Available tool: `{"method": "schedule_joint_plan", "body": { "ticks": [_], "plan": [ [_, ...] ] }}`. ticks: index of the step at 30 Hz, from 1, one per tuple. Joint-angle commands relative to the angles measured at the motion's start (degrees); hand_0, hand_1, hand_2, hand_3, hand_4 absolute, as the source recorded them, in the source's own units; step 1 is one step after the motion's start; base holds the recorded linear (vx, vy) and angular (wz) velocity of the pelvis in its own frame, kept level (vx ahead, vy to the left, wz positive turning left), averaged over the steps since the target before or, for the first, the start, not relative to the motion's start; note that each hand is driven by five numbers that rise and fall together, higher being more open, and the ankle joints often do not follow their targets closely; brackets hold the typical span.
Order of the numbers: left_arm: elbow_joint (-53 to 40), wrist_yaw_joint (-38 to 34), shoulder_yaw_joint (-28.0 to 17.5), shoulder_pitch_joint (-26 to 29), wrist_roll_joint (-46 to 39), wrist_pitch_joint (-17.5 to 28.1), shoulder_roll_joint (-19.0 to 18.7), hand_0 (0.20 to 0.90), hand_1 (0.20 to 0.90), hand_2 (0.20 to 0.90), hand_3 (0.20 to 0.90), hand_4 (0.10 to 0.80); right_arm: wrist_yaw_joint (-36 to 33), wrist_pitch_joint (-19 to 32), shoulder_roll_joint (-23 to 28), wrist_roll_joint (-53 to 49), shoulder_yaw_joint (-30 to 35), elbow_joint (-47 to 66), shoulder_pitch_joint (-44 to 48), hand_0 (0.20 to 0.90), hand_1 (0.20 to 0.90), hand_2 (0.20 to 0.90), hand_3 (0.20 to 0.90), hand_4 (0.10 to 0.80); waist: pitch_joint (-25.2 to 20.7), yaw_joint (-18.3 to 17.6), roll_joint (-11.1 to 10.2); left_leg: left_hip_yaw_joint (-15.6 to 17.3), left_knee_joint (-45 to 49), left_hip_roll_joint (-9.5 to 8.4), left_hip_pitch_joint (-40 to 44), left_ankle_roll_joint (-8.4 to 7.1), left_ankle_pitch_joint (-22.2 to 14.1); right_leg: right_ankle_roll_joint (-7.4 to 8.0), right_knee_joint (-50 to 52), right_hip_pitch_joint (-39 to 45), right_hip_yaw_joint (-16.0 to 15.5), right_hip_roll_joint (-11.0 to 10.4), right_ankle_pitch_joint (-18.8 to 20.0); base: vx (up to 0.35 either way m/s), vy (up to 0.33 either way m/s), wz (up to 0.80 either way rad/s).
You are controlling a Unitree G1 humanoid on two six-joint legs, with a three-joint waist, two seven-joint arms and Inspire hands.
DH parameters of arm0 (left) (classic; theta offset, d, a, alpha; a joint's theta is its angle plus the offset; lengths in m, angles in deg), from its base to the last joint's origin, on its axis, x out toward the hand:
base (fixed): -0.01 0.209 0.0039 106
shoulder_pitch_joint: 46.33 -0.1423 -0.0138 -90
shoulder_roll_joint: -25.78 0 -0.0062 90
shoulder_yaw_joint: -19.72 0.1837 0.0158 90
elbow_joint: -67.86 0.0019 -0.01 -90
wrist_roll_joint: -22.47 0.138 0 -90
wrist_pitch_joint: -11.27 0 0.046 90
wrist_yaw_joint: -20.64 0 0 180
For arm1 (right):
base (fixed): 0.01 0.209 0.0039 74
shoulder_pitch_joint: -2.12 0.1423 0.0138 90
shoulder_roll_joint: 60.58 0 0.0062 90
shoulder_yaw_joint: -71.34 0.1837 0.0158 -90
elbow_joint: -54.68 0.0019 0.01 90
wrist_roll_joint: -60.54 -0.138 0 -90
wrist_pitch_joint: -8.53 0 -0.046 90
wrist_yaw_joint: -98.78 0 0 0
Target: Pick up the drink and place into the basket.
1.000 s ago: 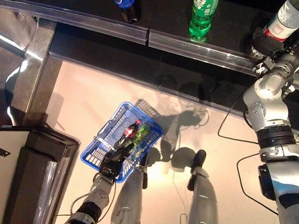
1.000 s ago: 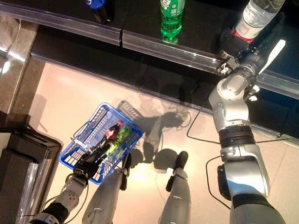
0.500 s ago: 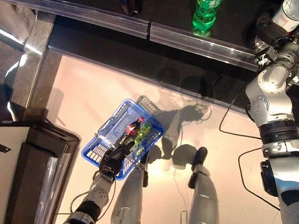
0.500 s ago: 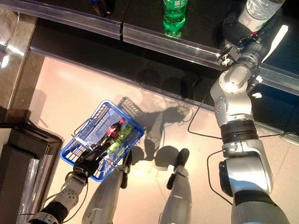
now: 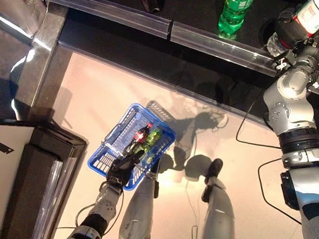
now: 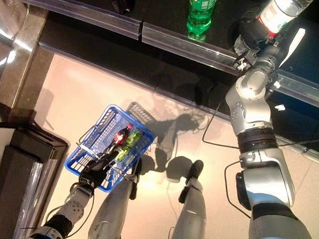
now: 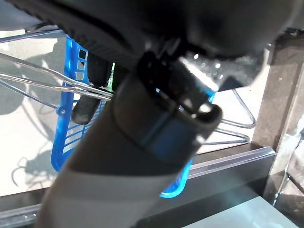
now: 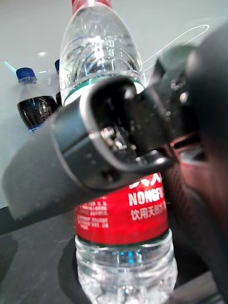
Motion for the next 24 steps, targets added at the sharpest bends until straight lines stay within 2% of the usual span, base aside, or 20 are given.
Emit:
{"method": "schedule_joint_plan", "body": {
  "ticks": [1, 8, 12, 14, 21, 24],
  "plan": [
    [-11.0, 6.1, -1.4, -5.9, -3.6, 7.4, -5.8, 0.3, 0.3, 0.3, 0.2, 0.1, 1.3, 6.5, 3.6, 8.2, 1.5, 15.0, 4.3, 0.3, 0.3, 0.3, 0.2, 0.1, -1.2, -0.3, 0.6, -0.6, 3.4, -2.04, -2.8, 2.93, 4.6, -2.88, 8.8, 3.2, 1.6, 1.4, -8.9, -0.086, 0.082, -0.01],
    [-19.1, 9.1, -3.0, -6.3, -2.8, 9.5, -5.4, 0.3, 0.3, 0.3, 0.2, 0.1, 6.0, 4.3, -0.3, 12.8, 3.9, 32.4, -5.7, 0.3, 0.3, 0.3, 0.2, 0.1, -1.2, -2.0, 0.1, 0.3, 6.6, -1.07, -0.7, 2.49, 4.8, -4.04, 11.3, 6.2, 2.1, 1.6, -11.0, -0.043, 0.056, -0.04],
    [-26.2, 11.8, -3.2, -8.4, -1.4, 9.1, -5.8, 0.3, 0.3, 0.3, 0.2, 0.1, 10.6, 4.5, -2.7, 14.5, 4.8, 41.3, -13.4, 0.3, 0.3, 0.3, 0.2, 0.1, -1.2, -3.0, -0.3, 1.0, 7.7, -0.05, 1.5, 1.98, 5.4, -4.63, 11.7, 9.4, 2.3, 1.8, -11.8, 0.001, 0.046, -0.05],
    [-31.2, 11.7, -2.6, -10.0, 2.1, 9.8, -6.5, 0.3, 0.3, 0.3, 0.2, 0.1, 14.3, 4.9, -4.9, 14.8, 4.2, 45.8, -18.6, 0.3, 0.3, 0.3, 0.2, 0.1, -2.0, -3.4, -0.8, 1.2, 7.5, 0.63, 3.1, 1.58, 6.3, -4.76, 10.8, 11.8, 2.4, 1.9, -11.6, 0.054, 0.042, -0.04],
    [-41.9, 10.2, -1.3, -11.8, 4.0, 9.7, -8.5, 0.3, 0.3, 0.3, 0.2, 0.1, 20.0, 5.0, -8.7, 9.7, 0.0, 50.2, -27.0, 0.3, 0.3, 0.3, 0.2, 0.1, -4.1, -3.0, -1.7, 1.2, 6.4, 1.54, 6.0, 1.03, 7.5, -4.83, 8.2, 16.5, 2.0, 1.9, -11.5, 0.055, -0.005, -0.09],
    [-47.6, 9.0, 0.5, -12.1, 5.8, 8.9, -9.4, 0.3, 0.3, 0.3, 0.2, 0.1, 20.7, 4.2, -11.9, 9.0, -4.4, 50.3, -30.1, 0.3, 0.3, 0.3, 0.2, 0.1, -4.9, -2.1, -2.1, 0.6, 4.8, 1.46, 7.4, 1.07, 7.8, -4.63, 6.7, 18.7, 1.4, 1.8, -11.3, 0.03, -0.022, -0.04]
  ]
}}
